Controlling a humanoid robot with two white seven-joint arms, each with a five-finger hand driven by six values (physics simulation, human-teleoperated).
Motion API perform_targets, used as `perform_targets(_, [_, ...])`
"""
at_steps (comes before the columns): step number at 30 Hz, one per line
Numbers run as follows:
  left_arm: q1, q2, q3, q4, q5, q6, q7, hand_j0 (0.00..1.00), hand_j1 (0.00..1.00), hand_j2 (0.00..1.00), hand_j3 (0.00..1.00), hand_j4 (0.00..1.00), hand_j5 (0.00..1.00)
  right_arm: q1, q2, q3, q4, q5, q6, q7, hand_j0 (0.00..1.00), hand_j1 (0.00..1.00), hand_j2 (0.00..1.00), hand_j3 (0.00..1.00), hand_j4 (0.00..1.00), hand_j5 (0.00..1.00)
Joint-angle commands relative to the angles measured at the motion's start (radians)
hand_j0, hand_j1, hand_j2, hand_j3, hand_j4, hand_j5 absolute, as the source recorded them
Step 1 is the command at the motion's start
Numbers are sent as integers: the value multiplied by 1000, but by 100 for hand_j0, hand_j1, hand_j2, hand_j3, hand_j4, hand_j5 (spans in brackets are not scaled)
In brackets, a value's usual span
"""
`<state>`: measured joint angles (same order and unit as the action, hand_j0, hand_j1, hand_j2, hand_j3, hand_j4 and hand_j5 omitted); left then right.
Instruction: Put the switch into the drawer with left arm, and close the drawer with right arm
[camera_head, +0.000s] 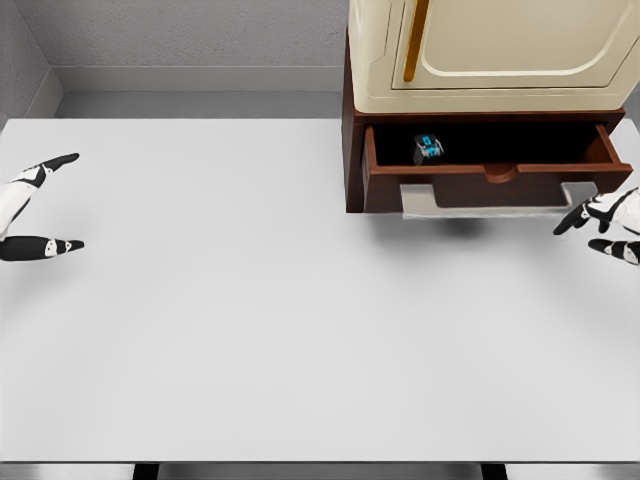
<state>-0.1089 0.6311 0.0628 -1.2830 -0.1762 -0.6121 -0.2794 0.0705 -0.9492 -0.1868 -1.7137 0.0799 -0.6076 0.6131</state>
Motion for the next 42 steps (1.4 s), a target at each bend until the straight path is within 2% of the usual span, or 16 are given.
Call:
perform_targets(1, [-2,1,0,-1,7,1,0,100,100,100,100,100,100,0,0,29,9,5,-3,-2,60,60,60,60,60,60])
perform_targets(5, [0,1,0,-1,7,1,0,100,100,100,100,100,100,-21,4,33,26,11,-3,-2,60,60,60,60,60,60])
perform_targets(22, [0,-1,0,-3,7,1,0,100,100,100,100,100,100,-144,10,158,98,28,-3,-2,62,62,62,62,62,62])
perform_targets(31, [0,-1,0,-3,7,1,2,100,100,100,100,100,100,-175,26,161,128,28,-3,-2,62,62,62,62,62,62])
perform_targets(34, [0,-1,0,-3,7,1,2,100,100,100,100,100,100,-227,27,211,157,40,-3,-2,62,62,62,62,62,62])
perform_targets(42, [0,-1,0,-3,9,1,2,100,100,100,100,100,100,-247,40,222,186,51,-3,-2,64,64,64,64,64,64])
